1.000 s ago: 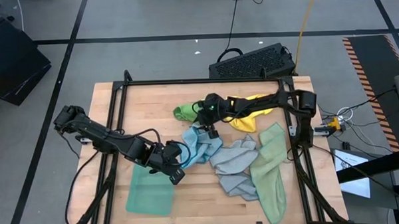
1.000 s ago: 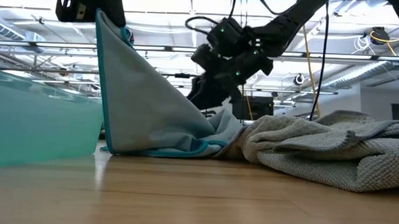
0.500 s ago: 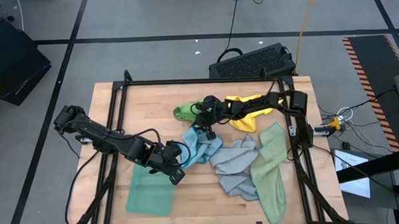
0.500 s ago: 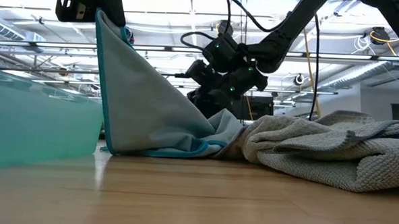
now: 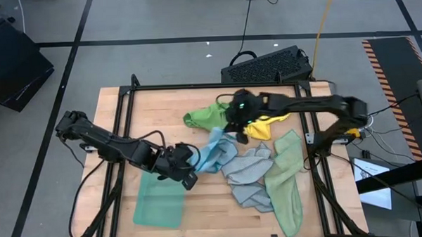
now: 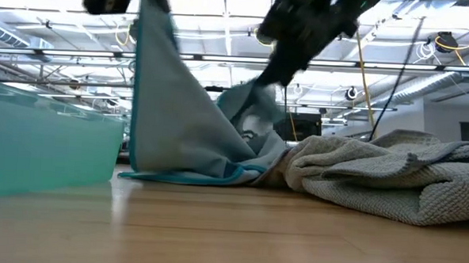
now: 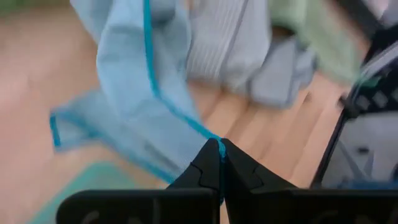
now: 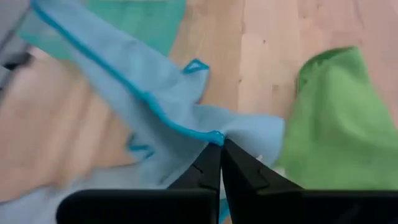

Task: Fold microfiber towels
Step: Fold the blue microfiber cloth

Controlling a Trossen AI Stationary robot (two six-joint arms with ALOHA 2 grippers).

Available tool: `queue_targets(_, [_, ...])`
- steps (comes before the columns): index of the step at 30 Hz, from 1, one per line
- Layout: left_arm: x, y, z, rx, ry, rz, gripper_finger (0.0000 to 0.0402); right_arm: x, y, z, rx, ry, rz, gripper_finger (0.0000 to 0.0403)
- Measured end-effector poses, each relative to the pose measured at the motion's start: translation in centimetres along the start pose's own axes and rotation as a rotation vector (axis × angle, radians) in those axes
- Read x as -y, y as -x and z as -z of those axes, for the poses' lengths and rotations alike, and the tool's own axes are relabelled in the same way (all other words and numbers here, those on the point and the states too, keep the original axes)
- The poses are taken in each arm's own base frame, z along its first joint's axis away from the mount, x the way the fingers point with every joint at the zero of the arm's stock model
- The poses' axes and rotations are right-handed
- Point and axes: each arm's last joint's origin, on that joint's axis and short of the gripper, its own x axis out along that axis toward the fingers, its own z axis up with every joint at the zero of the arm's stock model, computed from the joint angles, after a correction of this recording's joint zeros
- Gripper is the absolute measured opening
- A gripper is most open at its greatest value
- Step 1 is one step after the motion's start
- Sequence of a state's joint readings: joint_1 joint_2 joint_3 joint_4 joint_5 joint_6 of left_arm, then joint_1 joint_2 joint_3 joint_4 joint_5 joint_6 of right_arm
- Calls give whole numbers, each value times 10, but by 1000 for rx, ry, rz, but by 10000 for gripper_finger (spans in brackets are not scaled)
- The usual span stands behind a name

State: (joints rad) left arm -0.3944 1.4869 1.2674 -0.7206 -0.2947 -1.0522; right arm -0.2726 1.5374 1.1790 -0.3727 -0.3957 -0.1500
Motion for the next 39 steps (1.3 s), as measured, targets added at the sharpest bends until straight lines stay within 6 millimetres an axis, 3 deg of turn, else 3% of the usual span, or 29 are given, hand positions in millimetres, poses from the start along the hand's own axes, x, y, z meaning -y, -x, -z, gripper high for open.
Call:
queue_targets(8, [-3, 21, -29, 235, -94, 39, 3, -40, 80, 6, -20, -329, -70, 1])
queue_targets(12, [4, 38, -47, 296, -148, 246, 3, -68, 104, 7, -19, -503, -252, 1])
queue_targets(18, [16, 86, -72, 486, -217, 666, 3, -118, 142, 0, 3, -746, -543, 1])
queue_targets(21, [13, 110, -80, 612, -281, 737, 3, -137, 159, -4, 49, -851, -604, 1])
queue_targets(24, [0, 120, -83, 654, -374, 658, 3, -146, 164, -5, 44, -932, -588, 0])
queue_targets(28, [-29, 111, -84, 616, -443, 293, 3, -142, 155, 1, -14, -942, -504, 0])
queue_targets(32, [-65, 94, -94, 496, -460, -20, 3, -122, 136, 10, -73, -920, -303, 0])
queue_targets(39, [-117, 65, -123, 405, -366, -117, 3, -68, 112, 13, -63, -870, -9, 0])
